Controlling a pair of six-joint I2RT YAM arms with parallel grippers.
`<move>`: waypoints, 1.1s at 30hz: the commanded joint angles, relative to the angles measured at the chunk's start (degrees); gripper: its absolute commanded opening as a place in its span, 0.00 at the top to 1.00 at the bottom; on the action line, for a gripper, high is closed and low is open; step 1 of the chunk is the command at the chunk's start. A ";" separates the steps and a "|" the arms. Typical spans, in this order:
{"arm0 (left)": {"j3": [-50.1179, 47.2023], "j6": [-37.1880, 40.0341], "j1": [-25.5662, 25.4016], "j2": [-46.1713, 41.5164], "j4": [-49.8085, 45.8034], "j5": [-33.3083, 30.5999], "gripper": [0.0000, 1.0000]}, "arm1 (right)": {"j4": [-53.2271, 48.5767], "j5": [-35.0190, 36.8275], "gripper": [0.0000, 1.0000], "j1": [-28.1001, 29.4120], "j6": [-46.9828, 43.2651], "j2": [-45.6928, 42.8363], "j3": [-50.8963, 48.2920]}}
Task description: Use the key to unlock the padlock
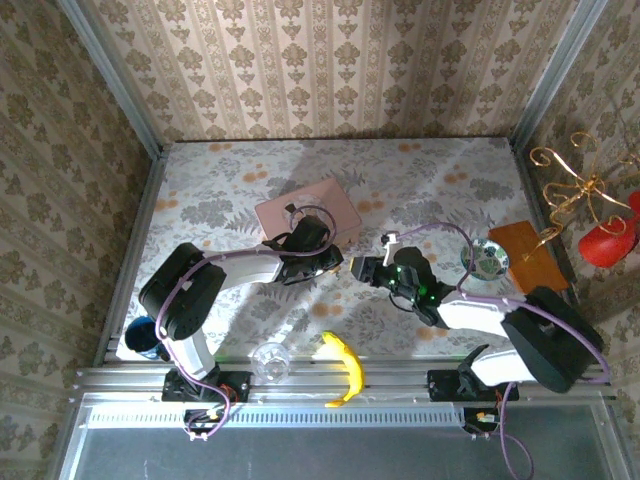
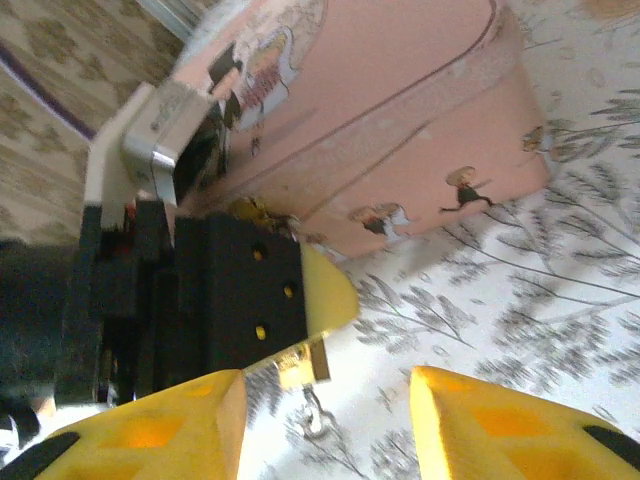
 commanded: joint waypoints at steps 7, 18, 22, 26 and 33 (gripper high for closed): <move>1.40 -1.38 0.13 -2.12 -2.65 3.04 1.00 | -28.54 28.94 0.56 12.88 -14.61 -5.17 6.03; 2.66 -1.21 0.26 -2.07 -5.57 2.87 1.00 | -40.08 46.05 0.59 25.84 -22.64 11.89 21.87; 2.49 -1.04 0.21 -2.15 -5.28 3.04 1.00 | -37.24 38.87 0.57 25.40 -21.02 13.46 23.05; 2.23 -1.25 0.45 -2.14 -4.80 3.37 1.00 | -32.65 29.77 0.56 22.61 -16.79 11.35 20.66; 2.58 -0.70 0.64 -2.44 -5.28 3.65 1.00 | -31.60 32.24 0.55 21.83 -19.67 13.23 20.65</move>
